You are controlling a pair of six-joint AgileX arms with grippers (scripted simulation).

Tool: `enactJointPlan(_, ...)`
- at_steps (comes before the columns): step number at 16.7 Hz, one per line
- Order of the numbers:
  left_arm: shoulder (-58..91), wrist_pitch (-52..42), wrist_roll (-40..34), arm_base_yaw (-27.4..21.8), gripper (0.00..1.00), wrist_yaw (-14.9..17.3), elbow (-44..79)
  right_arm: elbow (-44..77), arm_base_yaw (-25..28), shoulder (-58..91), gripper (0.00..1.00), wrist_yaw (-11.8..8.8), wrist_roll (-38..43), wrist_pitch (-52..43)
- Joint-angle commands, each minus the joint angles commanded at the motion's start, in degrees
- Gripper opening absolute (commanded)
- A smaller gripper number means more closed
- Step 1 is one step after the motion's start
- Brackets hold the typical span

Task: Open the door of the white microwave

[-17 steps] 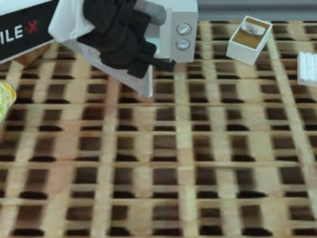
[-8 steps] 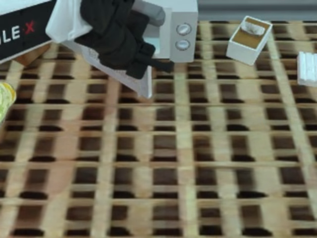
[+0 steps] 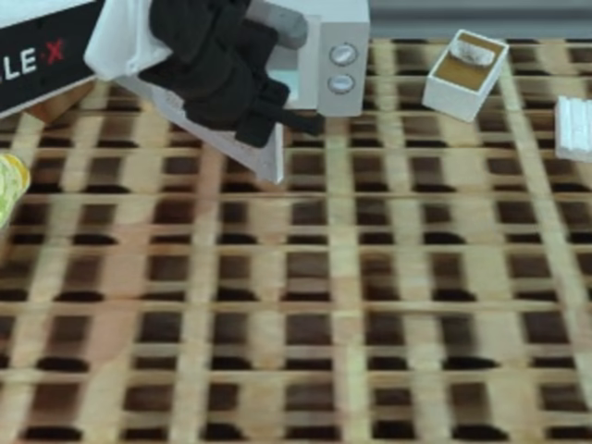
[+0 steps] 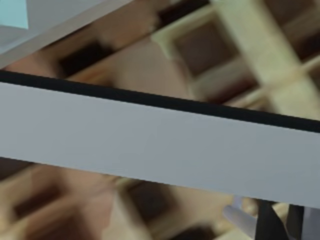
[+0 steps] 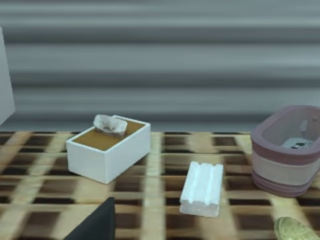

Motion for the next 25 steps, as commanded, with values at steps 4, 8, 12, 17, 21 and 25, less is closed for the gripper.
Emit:
enactJointPlan(4, 0.00, 0.00, 0.00, 0.00, 0.00, 0.00, 0.00, 0.00, 0.00, 0.00, 1.00, 0.00, 0.00, 0.00)
enactJointPlan(8, 0.00, 0.00, 0.00, 0.00, 0.00, 0.00, 0.00, 0.00, 0.00, 0.00, 1.00, 0.00, 0.00, 0.00)
enactJointPlan(12, -0.20, 0.04, 0.64, 0.01, 0.00, 0.82, -0.72, 0.00, 0.00, 0.00, 1.00, 0.00, 0.00, 0.00)
enactJointPlan(17, -3.36, 0.67, 7.22, 2.35, 0.00, 4.23, -4.25, 0.00, 0.00, 0.00, 1.00, 0.00, 0.00, 0.00)
enactJointPlan(21, -3.89, 0.68, 8.49, 2.81, 0.00, 4.92, -5.07, 0.00, 0.00, 0.00, 1.00, 0.00, 0.00, 0.00)
enactJointPlan(25, -3.89, 0.68, 8.49, 2.81, 0.00, 4.92, -5.07, 0.00, 0.00, 0.00, 1.00, 0.00, 0.00, 0.00)
